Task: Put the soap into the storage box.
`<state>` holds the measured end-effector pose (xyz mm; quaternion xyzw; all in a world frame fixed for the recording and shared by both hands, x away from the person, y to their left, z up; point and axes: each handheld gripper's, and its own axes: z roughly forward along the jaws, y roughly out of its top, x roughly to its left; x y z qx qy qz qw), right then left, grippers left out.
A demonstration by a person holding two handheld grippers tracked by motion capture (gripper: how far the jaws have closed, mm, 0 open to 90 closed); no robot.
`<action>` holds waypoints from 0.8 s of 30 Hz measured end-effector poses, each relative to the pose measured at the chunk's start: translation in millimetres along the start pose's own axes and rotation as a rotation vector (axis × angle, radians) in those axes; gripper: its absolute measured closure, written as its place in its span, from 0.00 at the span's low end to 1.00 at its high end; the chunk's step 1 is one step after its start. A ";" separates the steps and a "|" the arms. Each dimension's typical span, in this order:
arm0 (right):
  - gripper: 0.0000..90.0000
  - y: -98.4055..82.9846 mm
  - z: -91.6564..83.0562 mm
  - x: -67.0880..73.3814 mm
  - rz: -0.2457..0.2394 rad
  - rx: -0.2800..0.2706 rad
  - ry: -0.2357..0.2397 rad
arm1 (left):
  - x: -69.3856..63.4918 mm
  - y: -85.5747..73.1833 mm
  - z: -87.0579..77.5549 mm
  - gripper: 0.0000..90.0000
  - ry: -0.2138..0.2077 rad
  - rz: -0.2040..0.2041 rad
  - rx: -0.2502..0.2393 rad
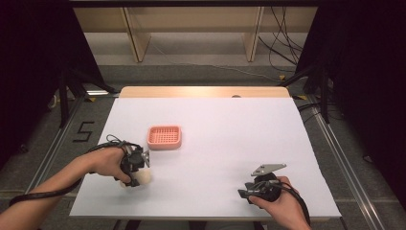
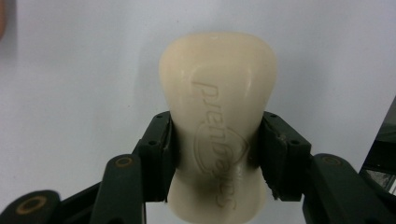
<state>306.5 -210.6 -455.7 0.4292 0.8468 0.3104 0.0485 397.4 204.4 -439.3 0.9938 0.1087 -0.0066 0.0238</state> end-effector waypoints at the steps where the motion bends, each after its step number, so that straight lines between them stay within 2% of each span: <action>1: 0.67 0.0 0.1 -0.1 0.000 0.000 -0.002 | -0.8 0.3 -0.3 0.55 -0.009 -0.012 0.002; 6: 0.67 -0.2 -0.1 -0.3 -0.001 -0.003 -0.002 | -0.4 2.5 -1.7 0.55 -0.003 -0.009 0.002; 9: 0.67 -0.8 1.6 -1.8 -0.020 -0.018 -0.010 | 0.0 3.6 -2.7 0.55 -0.005 -0.010 0.004; 10: 0.67 -0.4 0.2 -0.6 -0.003 -0.011 -0.002 | -0.2 4.1 -2.8 0.55 -0.006 -0.013 0.005; 16: 0.66 -0.6 0.0 -0.4 0.003 -0.009 -0.002 | 0.9 6.3 -2.8 0.55 0.004 -0.002 0.016; 24: 0.66 -0.4 0.2 -0.6 0.002 -0.011 -0.002 | 3.5 7.1 -4.6 0.55 0.003 -0.011 0.020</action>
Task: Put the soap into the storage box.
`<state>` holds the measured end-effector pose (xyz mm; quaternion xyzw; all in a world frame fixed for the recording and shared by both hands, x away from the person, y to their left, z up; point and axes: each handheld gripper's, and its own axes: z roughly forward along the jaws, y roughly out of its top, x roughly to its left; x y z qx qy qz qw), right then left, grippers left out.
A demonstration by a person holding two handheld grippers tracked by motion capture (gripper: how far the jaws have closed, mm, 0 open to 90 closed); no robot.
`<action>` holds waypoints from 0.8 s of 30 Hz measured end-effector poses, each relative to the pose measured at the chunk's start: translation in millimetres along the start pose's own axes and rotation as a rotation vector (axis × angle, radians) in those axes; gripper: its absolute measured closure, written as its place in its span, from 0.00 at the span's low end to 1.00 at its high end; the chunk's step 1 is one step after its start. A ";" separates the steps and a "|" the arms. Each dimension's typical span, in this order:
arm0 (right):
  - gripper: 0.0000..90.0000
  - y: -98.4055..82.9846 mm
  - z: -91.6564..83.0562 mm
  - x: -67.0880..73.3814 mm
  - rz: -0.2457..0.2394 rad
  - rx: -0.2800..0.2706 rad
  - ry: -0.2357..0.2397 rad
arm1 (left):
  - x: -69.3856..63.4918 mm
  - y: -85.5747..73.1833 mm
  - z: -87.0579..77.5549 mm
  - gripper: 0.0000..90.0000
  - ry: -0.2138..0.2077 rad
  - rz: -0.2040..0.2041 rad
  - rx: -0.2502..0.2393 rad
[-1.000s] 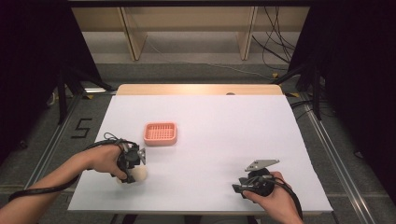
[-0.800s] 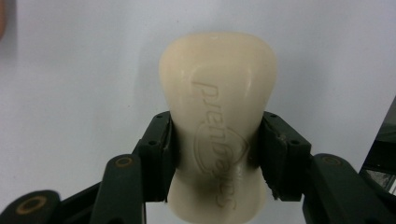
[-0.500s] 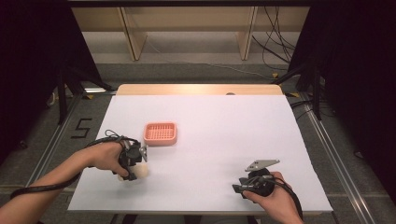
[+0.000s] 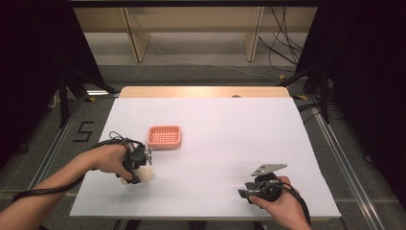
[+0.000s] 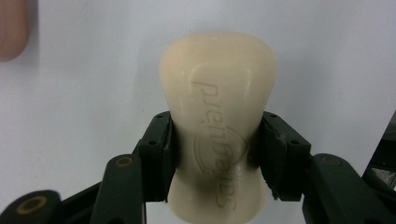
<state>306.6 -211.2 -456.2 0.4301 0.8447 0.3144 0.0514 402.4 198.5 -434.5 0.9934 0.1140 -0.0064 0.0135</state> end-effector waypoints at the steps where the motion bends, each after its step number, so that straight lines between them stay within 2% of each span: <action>1: 0.66 0.0 0.1 0.0 0.000 0.000 0.000 | 0.6 0.3 -0.6 0.55 -0.001 -0.003 -0.001; 2: 0.66 -0.4 1.0 -1.3 -0.020 -0.005 -0.005 | 1.3 0.6 -1.1 0.55 0.002 -0.002 0.000; 3: 0.66 0.1 0.1 0.0 0.000 0.002 0.002 | 1.6 0.8 -1.3 0.55 0.003 -0.003 -0.001; 7: 0.66 0.1 0.3 0.0 -0.004 0.001 0.002 | 3.3 2.2 -2.1 0.55 0.004 -0.003 0.000; 8: 0.66 -0.2 0.9 -1.0 -0.018 -0.005 -0.004 | 3.7 2.6 -2.5 0.55 0.004 -0.002 0.002; 11: 0.66 0.0 -0.3 0.8 0.009 0.004 0.006 | 4.2 3.1 -3.2 0.55 0.006 -0.006 0.002; 13: 0.66 -0.3 1.0 -1.4 -0.019 -0.003 -0.003 | 5.4 3.8 -4.6 0.55 0.008 -0.008 0.007; 14: 0.66 0.2 0.5 -0.1 -0.002 -0.001 0.003 | 5.8 4.0 -5.0 0.55 0.007 -0.008 0.009; 21: 0.66 0.4 0.5 -0.1 -0.001 -0.002 0.002 | 7.5 5.7 -6.3 0.55 0.011 -0.008 0.007; 24: 0.66 0.3 0.1 1.5 0.017 0.006 0.011 | 8.3 6.8 -7.1 0.55 0.010 -0.006 0.008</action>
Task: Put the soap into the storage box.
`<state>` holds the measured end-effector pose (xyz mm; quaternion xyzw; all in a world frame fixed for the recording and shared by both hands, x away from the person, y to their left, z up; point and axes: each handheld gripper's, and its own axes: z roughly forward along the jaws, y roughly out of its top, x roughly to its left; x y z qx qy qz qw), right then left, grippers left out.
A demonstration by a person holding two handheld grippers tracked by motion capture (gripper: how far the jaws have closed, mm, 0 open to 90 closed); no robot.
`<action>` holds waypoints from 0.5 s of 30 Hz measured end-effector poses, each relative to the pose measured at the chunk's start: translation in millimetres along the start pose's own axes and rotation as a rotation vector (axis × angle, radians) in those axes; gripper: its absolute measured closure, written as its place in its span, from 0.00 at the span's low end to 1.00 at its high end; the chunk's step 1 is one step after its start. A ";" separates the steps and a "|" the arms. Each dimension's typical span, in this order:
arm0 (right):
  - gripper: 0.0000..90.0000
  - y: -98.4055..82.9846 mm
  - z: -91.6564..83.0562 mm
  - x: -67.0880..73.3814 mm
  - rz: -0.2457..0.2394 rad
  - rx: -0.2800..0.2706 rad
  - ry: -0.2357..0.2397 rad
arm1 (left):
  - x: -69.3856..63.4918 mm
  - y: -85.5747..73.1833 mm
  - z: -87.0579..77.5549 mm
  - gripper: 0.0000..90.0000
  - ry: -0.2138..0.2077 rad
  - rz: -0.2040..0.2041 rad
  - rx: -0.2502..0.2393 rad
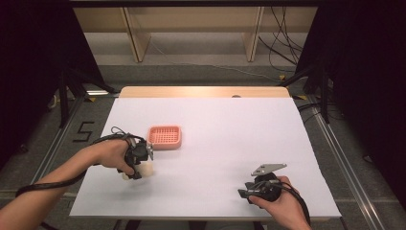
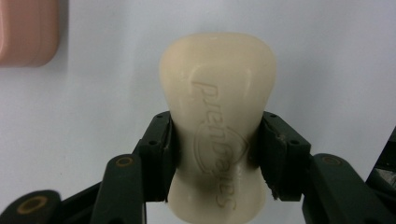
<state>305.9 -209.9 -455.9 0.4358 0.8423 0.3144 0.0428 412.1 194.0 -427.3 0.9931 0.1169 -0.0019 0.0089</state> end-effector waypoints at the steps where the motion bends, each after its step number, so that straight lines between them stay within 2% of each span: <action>1: 0.66 0.1 -0.5 1.5 0.017 0.007 0.004 | 0.4 0.3 -0.2 0.55 0.003 0.002 0.000; 4: 0.66 0.1 -0.7 2.0 0.023 0.010 0.004 | 1.2 1.0 -0.9 0.55 0.009 0.002 -0.001; 5: 0.66 0.1 -0.3 0.8 0.007 0.005 0.003 | 1.5 1.2 -1.2 0.55 0.008 0.000 0.000; 6: 0.66 0.0 -0.7 1.9 0.021 0.010 0.004 | 1.5 1.3 -1.3 0.55 0.005 -0.001 0.000; 7: 0.66 0.3 0.0 -1.3 -0.016 -0.006 -0.008 | 1.9 1.5 -1.5 0.55 0.006 -0.002 0.000; 11: 0.66 0.1 -0.4 -0.4 -0.006 -0.003 -0.003 | 3.0 2.1 -2.0 0.55 0.008 0.000 0.000; 12: 0.66 -0.3 0.7 -2.5 -0.035 -0.014 -0.014 | 3.5 2.3 -2.3 0.55 0.012 0.004 0.002; 15: 0.66 -0.1 -0.3 -1.0 -0.013 -0.007 -0.005 | 4.0 3.1 -3.1 0.55 0.008 -0.001 -0.002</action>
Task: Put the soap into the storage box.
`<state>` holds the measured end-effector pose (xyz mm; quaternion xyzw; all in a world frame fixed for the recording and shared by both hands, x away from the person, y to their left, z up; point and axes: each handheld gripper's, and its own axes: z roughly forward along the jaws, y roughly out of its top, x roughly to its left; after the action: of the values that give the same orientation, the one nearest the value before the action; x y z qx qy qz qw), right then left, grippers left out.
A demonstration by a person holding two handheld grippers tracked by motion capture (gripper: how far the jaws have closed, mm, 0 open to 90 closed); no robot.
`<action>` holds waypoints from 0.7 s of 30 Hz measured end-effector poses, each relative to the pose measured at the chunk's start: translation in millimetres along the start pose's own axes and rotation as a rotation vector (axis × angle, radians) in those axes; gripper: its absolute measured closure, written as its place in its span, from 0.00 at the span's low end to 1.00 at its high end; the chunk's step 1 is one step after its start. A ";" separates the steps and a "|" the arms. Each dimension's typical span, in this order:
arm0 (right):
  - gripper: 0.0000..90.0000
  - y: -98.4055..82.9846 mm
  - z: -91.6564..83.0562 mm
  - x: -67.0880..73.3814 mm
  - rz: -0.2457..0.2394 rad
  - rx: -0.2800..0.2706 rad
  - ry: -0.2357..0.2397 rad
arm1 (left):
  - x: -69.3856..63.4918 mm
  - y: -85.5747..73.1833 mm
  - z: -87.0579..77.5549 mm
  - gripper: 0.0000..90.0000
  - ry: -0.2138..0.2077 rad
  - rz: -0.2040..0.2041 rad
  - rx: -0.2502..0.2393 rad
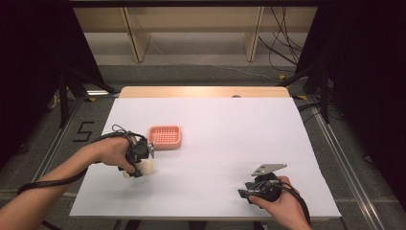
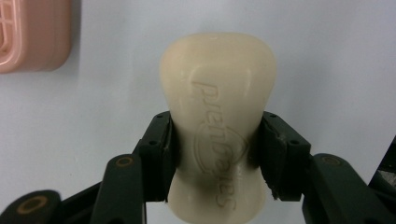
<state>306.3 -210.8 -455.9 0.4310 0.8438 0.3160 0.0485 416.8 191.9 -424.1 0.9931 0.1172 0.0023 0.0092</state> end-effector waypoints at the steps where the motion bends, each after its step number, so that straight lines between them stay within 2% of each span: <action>1: 0.66 0.0 -0.2 0.2 0.005 0.002 0.002 | 0.4 0.4 -0.6 0.55 -0.001 0.000 0.002; 21: 0.66 -0.3 -1.3 -0.6 -0.001 0.008 -0.005 | 8.1 7.2 -5.9 0.55 0.015 0.000 -0.014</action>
<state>306.0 -212.0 -455.2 0.4313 0.8452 0.3117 0.0492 426.3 186.9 -418.0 0.9929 0.1173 0.0107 0.0150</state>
